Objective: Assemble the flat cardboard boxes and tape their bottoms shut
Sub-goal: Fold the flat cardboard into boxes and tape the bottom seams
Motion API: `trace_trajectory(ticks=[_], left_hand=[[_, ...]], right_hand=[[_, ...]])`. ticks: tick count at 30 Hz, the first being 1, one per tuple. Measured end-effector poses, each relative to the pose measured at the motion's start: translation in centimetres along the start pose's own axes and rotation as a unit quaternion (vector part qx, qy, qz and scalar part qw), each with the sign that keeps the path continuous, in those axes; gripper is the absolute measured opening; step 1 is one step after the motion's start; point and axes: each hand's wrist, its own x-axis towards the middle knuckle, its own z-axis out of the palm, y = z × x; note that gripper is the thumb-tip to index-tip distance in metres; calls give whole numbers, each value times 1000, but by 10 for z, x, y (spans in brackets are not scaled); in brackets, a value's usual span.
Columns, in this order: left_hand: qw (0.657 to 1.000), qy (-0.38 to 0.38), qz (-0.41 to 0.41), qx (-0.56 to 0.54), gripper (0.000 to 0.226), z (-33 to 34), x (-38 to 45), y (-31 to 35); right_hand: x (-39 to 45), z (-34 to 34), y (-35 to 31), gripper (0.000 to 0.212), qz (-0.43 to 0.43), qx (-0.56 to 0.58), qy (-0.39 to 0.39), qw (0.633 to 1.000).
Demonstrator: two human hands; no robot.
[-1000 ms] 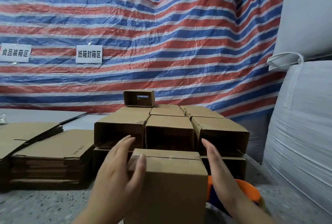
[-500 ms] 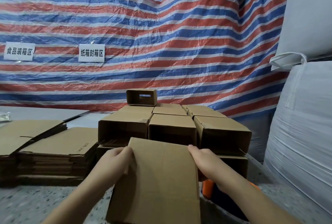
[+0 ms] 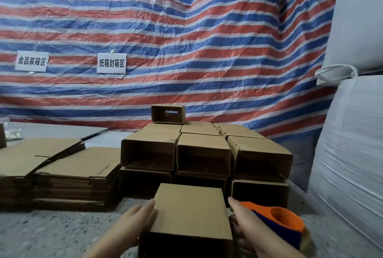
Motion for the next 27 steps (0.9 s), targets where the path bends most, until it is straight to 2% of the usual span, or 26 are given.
trace_trajectory(ticks=[3, 6, 9, 12, 13, 16, 20, 24, 27], left_hand=[[995, 34, 96, -3, 53, 14, -36, 2], [975, 66, 209, -35, 43, 10, -74, 23], [949, 80, 302, -40, 22, -17, -91, 70], [916, 132, 378, -23, 53, -41, -70, 134], [910, 143, 389, -22, 54, -47, -56, 157], [896, 184, 405, -18, 37, -61, -1, 216], [901, 242, 360, 6, 40, -75, 80, 264], [917, 229, 325, 12, 40, -88, 165, 283], [938, 193, 288, 12, 38, -96, 223, 285]], right_hand=[[-33, 9, 12, 49, -67, 9, -23, 997], [-72, 8, -16, 36, -170, 33, -29, 984], [-96, -4, -75, 57, -280, 42, -9, 959], [-94, -9, -151, 46, -315, 62, 16, 947], [-87, -7, -175, 44, -322, 70, 16, 944], [-54, 9, -239, 40, -346, 96, 2, 933], [16, 32, -298, 44, -370, 63, 7, 927], [93, 55, -332, 33, -355, 37, -14, 934], [149, 72, -340, 35, -315, 15, -35, 948]])
